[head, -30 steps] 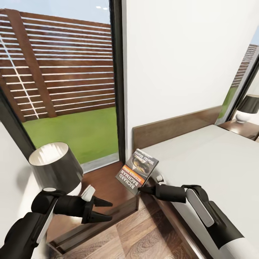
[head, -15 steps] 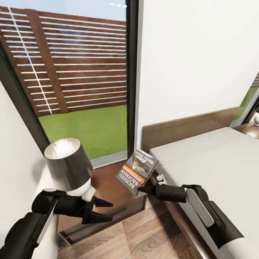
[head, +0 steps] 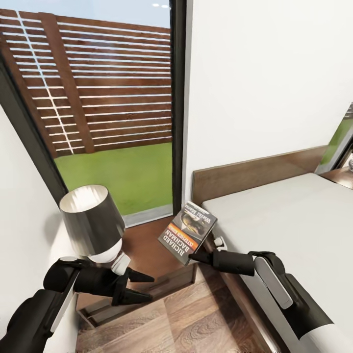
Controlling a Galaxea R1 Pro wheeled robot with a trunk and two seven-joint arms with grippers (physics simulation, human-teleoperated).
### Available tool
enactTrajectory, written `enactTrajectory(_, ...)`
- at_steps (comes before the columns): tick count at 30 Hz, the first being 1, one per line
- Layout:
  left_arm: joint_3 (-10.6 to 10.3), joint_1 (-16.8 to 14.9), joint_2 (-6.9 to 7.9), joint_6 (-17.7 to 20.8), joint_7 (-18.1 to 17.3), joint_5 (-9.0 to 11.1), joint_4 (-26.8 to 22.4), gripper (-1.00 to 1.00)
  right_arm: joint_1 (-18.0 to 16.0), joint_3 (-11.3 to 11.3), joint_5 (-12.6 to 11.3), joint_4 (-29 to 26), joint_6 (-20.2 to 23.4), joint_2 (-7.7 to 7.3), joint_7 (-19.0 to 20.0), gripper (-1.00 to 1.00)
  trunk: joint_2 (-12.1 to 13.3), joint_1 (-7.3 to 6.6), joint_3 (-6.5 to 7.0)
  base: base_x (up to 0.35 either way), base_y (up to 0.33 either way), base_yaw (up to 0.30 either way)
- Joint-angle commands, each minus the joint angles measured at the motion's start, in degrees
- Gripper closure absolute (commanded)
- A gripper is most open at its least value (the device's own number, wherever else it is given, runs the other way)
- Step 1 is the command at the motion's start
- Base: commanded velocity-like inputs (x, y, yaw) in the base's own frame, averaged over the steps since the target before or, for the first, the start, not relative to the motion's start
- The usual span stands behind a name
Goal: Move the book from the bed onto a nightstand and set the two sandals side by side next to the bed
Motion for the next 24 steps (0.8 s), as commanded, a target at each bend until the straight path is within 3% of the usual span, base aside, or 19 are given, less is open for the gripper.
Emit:
enactTrajectory(1,-0.1,0.0,0.01,0.6,-0.2,-0.1,0.0,-1.0,0.0,0.0,-0.2,0.0,0.3,-0.06,0.2,1.0,0.0,-0.01,-0.08,-0.093,-0.25,0.078)
enactTrajectory(10,-0.1,0.0,-0.21,0.3,-0.2,-0.1,0.0,-1.0,0.0,0.0,-0.3,0.0,0.2,-0.17,0.2,1.0,0.0,-0.01,-0.44,-0.042,-0.188,0.136)
enactTrajectory(24,0.0,0.0,-0.27,0.3,-0.2,-0.1,0.0,-1.0,0.0,0.0,-0.3,-0.2,0.2,-0.12,0.2,1.0,0.0,-0.01,-0.63,-0.006,-0.032,0.07)
